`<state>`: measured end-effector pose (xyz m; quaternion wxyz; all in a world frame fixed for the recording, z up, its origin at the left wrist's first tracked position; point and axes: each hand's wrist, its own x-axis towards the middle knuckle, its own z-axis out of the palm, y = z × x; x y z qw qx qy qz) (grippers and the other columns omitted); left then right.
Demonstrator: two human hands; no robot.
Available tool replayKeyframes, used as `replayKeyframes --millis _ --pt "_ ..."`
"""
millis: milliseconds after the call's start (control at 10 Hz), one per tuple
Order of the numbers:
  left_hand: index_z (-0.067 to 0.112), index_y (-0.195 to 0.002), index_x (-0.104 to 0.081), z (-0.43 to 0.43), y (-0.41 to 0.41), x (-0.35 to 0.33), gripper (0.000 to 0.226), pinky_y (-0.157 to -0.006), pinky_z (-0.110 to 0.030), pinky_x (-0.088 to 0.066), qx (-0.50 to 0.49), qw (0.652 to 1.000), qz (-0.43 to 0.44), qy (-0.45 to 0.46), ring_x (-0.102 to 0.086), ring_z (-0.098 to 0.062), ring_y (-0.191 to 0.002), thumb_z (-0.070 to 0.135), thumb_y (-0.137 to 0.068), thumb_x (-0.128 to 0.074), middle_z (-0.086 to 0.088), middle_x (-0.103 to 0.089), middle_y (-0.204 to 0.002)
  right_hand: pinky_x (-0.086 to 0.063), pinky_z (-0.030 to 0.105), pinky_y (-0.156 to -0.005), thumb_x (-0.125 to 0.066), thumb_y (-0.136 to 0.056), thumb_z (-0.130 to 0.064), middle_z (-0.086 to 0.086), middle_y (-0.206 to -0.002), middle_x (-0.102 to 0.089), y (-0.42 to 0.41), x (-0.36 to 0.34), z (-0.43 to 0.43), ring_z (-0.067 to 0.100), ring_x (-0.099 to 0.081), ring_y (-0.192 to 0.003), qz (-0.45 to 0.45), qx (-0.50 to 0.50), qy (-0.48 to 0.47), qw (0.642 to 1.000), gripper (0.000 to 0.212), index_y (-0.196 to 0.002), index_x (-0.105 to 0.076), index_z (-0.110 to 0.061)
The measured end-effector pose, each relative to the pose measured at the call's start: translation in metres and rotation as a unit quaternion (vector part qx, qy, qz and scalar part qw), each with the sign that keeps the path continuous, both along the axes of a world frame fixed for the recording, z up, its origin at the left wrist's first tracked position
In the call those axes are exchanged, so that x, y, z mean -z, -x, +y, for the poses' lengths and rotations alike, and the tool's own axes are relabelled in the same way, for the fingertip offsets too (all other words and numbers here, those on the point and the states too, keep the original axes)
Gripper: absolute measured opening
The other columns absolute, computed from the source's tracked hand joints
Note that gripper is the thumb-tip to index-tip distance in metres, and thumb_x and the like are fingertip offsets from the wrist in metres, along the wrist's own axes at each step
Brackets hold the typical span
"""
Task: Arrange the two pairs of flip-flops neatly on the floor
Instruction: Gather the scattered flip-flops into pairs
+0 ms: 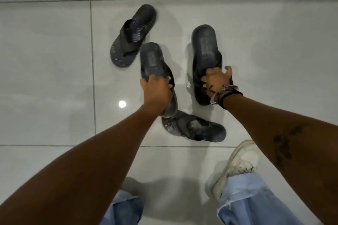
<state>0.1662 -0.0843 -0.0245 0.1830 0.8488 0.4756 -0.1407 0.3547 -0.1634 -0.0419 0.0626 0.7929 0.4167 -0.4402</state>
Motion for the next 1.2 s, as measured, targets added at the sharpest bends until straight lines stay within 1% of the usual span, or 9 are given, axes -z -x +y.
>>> replayKeyframes --millis 100,200,500,600,700,800,1000,1100,1200 --pt "0.026 -0.067 -0.051 -0.002 -0.046 0.019 0.023 -0.075 -0.038 -0.018 0.071 0.997 -0.010 0.012 -0.049 -0.029 -0.095 0.020 -0.089 -0.056 -0.004 -0.067 -0.082 -0.016 0.048 -0.106 -0.053 -0.085 -0.002 0.005 -0.106 -0.062 -0.035 0.005 -0.023 -0.006 -0.040 -0.106 -0.079 -0.143 -0.022 0.986 0.023 -0.084 -0.066 -0.021" --pt "0.023 -0.072 -0.061 -0.009 -0.083 0.040 0.019 -0.075 -0.037 -0.018 0.116 0.993 -0.026 -0.008 -0.050 -0.028 -0.094 0.021 -0.089 -0.055 -0.005 -0.065 -0.085 -0.018 0.051 -0.107 -0.060 -0.089 -0.015 0.009 -0.126 -0.058 -0.056 0.011 -0.029 0.027 -0.039 -0.126 -0.127 -0.165 -0.060 0.976 0.021 -0.110 -0.066 -0.015" --pt "0.018 -0.087 -0.069 -0.036 -0.108 0.049 0.027 -0.081 -0.035 -0.020 0.143 0.984 -0.106 -0.007 -0.052 -0.026 -0.094 0.024 -0.096 -0.045 -0.002 -0.066 -0.092 -0.021 0.050 -0.108 -0.058 -0.087 -0.018 0.006 -0.127 -0.053 -0.058 0.028 -0.055 0.026 -0.039 -0.125 -0.179 -0.118 -0.047 0.976 0.026 -0.113 -0.062 -0.021" --pt "0.017 -0.108 -0.065 -0.027 -0.104 0.033 0.030 -0.096 -0.035 -0.021 0.081 0.977 -0.193 -0.030 -0.059 -0.024 -0.097 0.022 -0.098 -0.038 -0.004 -0.067 -0.106 -0.026 0.046 -0.104 -0.051 -0.091 -0.020 0.009 -0.123 -0.053 -0.021 0.016 -0.071 0.028 -0.044 -0.118 -0.232 -0.031 -0.130 0.963 0.024 -0.112 -0.061 -0.014" --pt "0.013 -0.121 -0.061 -0.001 -0.087 0.020 0.034 -0.107 -0.044 -0.022 0.050 0.978 -0.188 -0.069 -0.056 -0.023 -0.112 0.023 -0.099 -0.037 -0.006 -0.064 -0.118 -0.041 0.045 -0.096 -0.049 -0.092 -0.041 0.011 -0.122 -0.058 0.051 0.002 -0.078 0.032 -0.054 -0.113 -0.192 0.213 -0.070 0.955 0.036 -0.112 -0.062 -0.014" --pt "0.010 -0.133 -0.049 0.047 -0.057 0.022 0.042 -0.112 -0.047 -0.017 0.075 0.988 -0.071 -0.112 -0.043 -0.023 -0.130 0.031 -0.101 -0.032 -0.010 -0.054 -0.135 -0.041 0.046 -0.103 -0.043 -0.090 -0.052 0.015 -0.133 -0.054 0.121 0.008 -0.076 0.034 -0.050 -0.124 -0.021 0.243 0.116 0.963 0.054 -0.128 -0.053 -0.015" --pt "0.001 -0.146 -0.026 0.148 -0.010 0.036 0.058 -0.116 -0.058 -0.003 0.161 0.979 0.089 -0.088 -0.017 -0.030 -0.145 0.037 -0.102 -0.029 -0.017 -0.030 -0.153 -0.008 0.031 -0.122 -0.019 -0.104 -0.039 0.001 -0.163 -0.003 0.173 0.053 -0.061 0.022 -0.005 -0.150 0.116 -0.113 0.194 0.968 0.059 -0.154 -0.005 -0.012" --pt "0.003 -0.144 -0.031 0.178 0.007 0.041 0.054 -0.116 -0.057 -0.001 0.166 0.977 0.132 -0.038 -0.019 -0.030 -0.144 0.033 -0.100 -0.032 -0.017 -0.034 -0.150 -0.004 0.043 -0.122 -0.021 -0.104 -0.037 0.003 -0.163 0.007 0.182 0.055 -0.037 0.023 0.005 -0.150 0.092 -0.231 0.178 0.952 0.059 -0.153 -0.003 -0.010" --pt "0.006 -0.135 -0.045 0.183 0.021 0.044 0.045 -0.115 -0.058 -0.004 0.157 0.982 0.099 -0.027 -0.037 -0.033 -0.132 0.028 -0.096 -0.039 -0.022 -0.052 -0.133 -0.012 0.042 -0.119 -0.030 -0.102 -0.039 0.005 -0.162 -0.009 0.195 0.027 -0.027 0.024 -0.008 -0.149 0.076 -0.265 0.202 0.940 0.058 -0.152 -0.021 -0.011"
